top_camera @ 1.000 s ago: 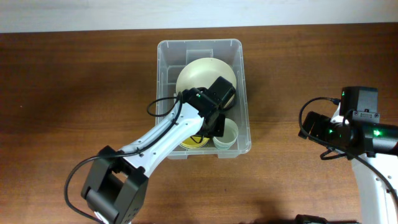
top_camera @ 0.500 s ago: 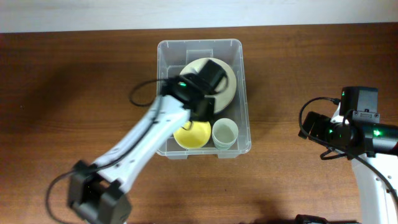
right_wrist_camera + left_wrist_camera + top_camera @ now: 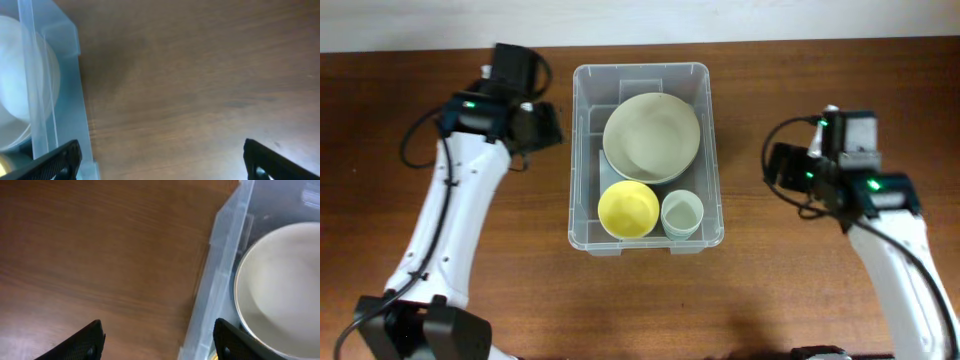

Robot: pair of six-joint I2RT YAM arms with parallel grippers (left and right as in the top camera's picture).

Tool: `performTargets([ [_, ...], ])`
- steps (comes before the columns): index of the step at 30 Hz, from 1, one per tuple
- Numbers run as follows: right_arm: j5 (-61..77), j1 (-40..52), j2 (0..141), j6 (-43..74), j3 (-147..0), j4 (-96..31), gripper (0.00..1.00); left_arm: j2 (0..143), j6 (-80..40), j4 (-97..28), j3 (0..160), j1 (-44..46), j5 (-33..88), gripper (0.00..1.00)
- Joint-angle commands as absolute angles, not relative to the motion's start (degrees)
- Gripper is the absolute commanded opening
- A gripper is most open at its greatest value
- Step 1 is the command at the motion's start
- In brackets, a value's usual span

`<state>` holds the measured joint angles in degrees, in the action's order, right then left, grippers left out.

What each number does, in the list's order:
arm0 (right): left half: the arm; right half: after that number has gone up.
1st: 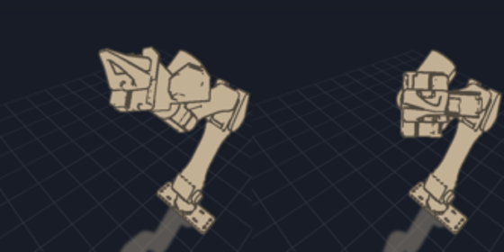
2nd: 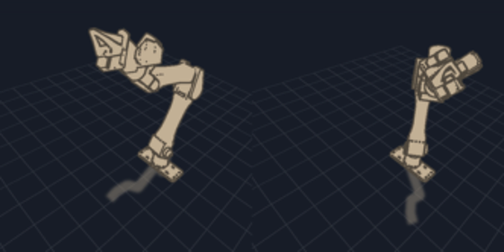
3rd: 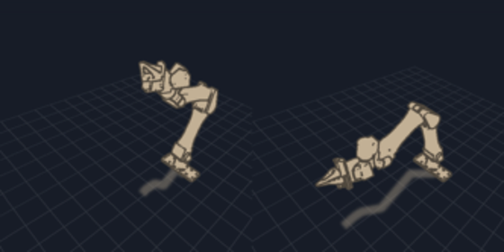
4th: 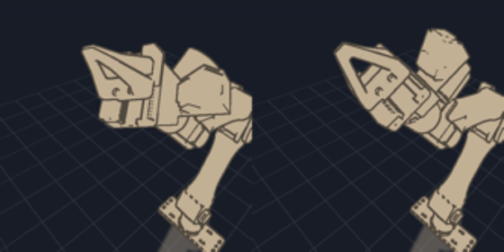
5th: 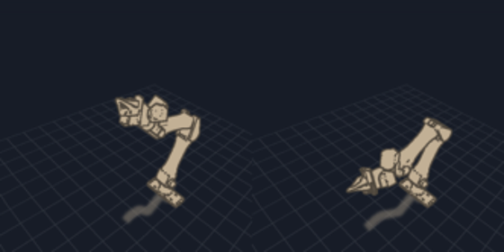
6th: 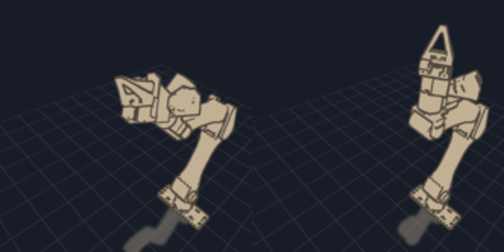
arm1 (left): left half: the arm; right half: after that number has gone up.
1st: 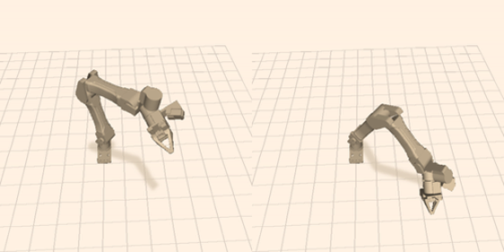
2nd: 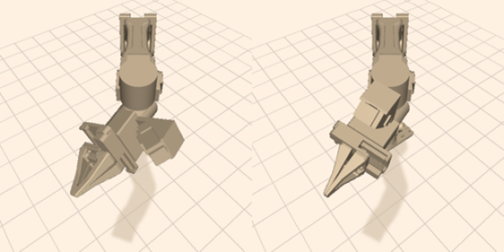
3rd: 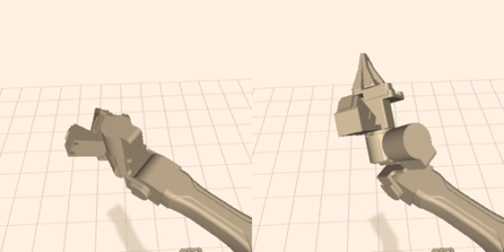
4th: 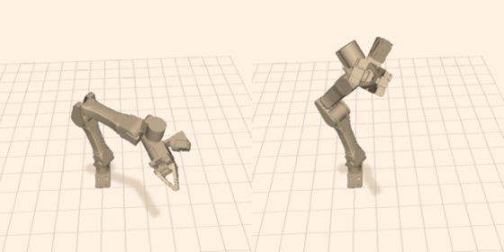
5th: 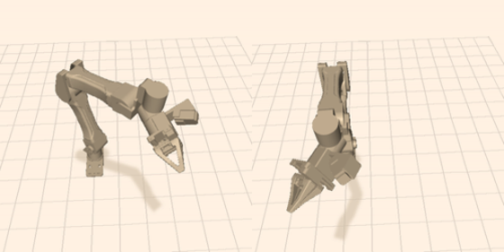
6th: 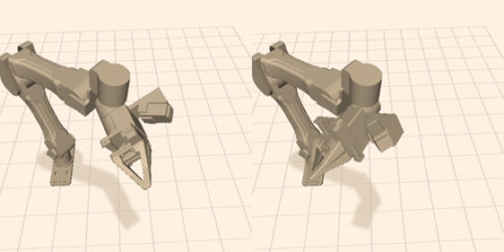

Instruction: Pack container

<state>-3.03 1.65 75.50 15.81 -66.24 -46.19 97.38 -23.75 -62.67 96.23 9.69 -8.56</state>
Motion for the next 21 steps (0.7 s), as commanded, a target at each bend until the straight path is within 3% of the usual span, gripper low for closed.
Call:
performTargets([
  [1,-3.84,3.16,82.96,15.94,-66.00,-41.39,0.99,96.84,-17.58,-61.78,96.68,4.56,-1.15,0.72],
  [8,5.13,3.16,96.03,11.60,-66.00,-29.39,0.89,96.84,-16.14,-62.04,96.68,-2.83,2.02,0.72],
  [13,19.09,3.16,101.27,7.77,-66.00,-24.71,0.89,96.84,-16.14,-62.22,96.68,-7.97,2.02,0.72],
  [21,29.17,3.16,101.32,4.67,-66.02,-20.45,0.95,96.84,-16.12,-63.51,96.68,-10.09,2.00,0.72],
])
